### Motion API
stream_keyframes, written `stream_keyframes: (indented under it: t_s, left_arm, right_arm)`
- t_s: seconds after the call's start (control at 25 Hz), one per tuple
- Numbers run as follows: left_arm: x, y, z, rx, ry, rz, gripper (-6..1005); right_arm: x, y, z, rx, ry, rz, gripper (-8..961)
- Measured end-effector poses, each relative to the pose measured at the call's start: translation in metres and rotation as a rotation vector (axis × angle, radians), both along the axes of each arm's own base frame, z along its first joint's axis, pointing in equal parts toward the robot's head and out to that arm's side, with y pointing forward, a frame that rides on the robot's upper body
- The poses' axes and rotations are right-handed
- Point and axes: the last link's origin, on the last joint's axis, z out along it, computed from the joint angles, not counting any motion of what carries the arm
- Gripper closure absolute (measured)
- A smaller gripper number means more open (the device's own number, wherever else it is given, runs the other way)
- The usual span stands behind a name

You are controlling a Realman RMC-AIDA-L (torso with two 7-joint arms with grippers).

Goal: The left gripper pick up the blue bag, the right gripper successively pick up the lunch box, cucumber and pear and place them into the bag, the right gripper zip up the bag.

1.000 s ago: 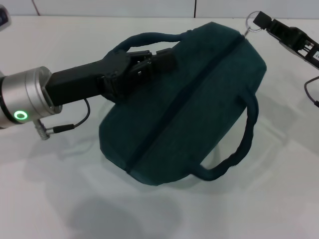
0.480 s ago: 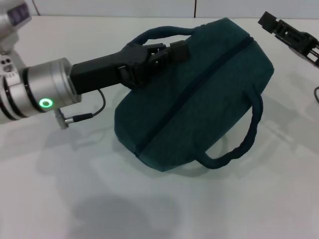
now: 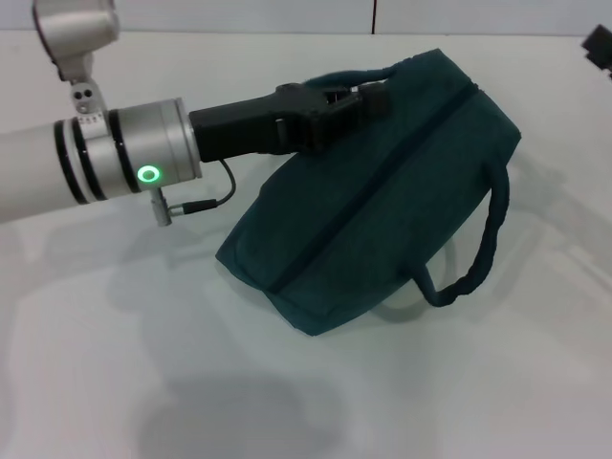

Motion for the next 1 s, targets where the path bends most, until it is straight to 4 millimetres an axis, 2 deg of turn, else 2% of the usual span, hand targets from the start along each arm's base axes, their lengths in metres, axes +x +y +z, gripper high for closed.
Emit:
stream_keyframes:
  t_s: [0.28,0.4,0.6,1.0]
  left_arm:
    - [-0.003,0.015,-0.009,0.037,0.043,0.085,948]
    - [-0.001,0.017,-0.008,0.049,0.017,0.098,951]
    - [0.002,0.020,-0.004,0.065,-0.004,0.098,898]
    - [-0.002,0.024,0.010,0.115,-0.085,0.148,571]
  right_arm:
    - [0.008,-0.006,0.004,0.020,0.004,-0.023,265]
    - [0.009,-0.006,0.003,0.020,0.004,-0.023,254]
    - [0.007,-0.005,0.003,0.020,0.003,-0.018,236]
    - [0.001,-0.004,0.002,0.028,-0.019,0.020,200]
